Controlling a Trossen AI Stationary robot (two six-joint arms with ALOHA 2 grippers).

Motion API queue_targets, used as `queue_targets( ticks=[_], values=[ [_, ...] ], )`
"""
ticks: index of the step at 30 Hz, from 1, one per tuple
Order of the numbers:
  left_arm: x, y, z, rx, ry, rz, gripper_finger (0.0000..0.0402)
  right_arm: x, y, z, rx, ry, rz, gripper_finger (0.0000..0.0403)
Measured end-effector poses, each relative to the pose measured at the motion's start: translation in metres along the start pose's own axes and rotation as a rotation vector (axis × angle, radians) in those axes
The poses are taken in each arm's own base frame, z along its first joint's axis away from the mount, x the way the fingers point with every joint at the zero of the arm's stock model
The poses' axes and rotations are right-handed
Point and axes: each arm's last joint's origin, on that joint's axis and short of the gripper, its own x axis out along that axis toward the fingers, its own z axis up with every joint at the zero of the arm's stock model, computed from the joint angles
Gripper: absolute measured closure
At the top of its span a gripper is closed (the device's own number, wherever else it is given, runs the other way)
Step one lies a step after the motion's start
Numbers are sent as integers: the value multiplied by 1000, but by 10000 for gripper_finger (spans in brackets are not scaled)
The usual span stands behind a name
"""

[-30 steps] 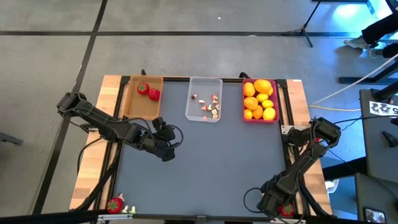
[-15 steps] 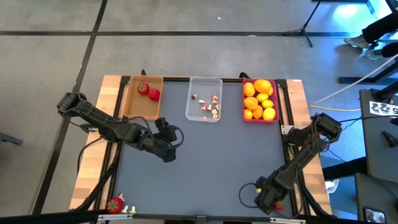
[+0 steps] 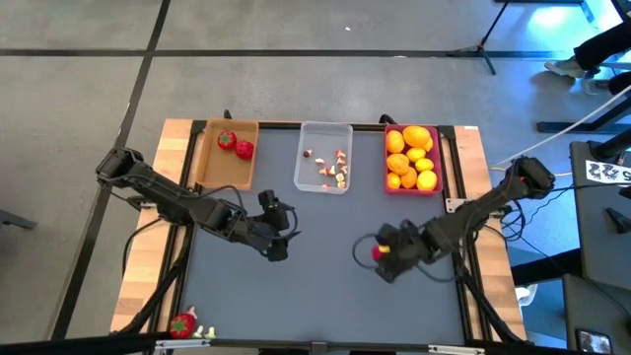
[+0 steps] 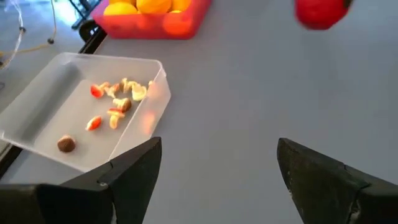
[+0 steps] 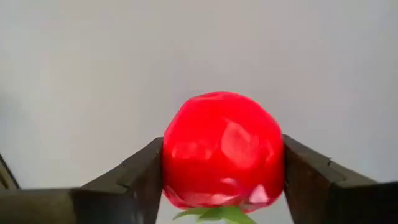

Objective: Sort produce into baskets
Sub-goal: Put the tomato into the orange bin

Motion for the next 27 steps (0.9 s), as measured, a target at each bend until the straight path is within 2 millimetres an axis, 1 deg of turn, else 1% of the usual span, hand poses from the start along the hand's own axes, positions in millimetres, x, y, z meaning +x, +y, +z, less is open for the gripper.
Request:
queue_targets(
  ticks=[3,6,14,20,27],
  values=[
    [7,-5,1,48,-26,-4,86,-5,-4,22,-53,-163,15,157],
    [13,-11,3,121,-60,-11,86,-5,-2,43,-111,-268,85,155],
    [20,-19,13,279,-173,-12,86,-10,8,84,-210,-533,244,154],
    [18,-19,18,327,-213,-6,86,-12,13,99,-249,-638,334,154],
    [17,-21,22,361,-254,-18,86,-11,20,105,-284,-722,364,153]
  ],
)
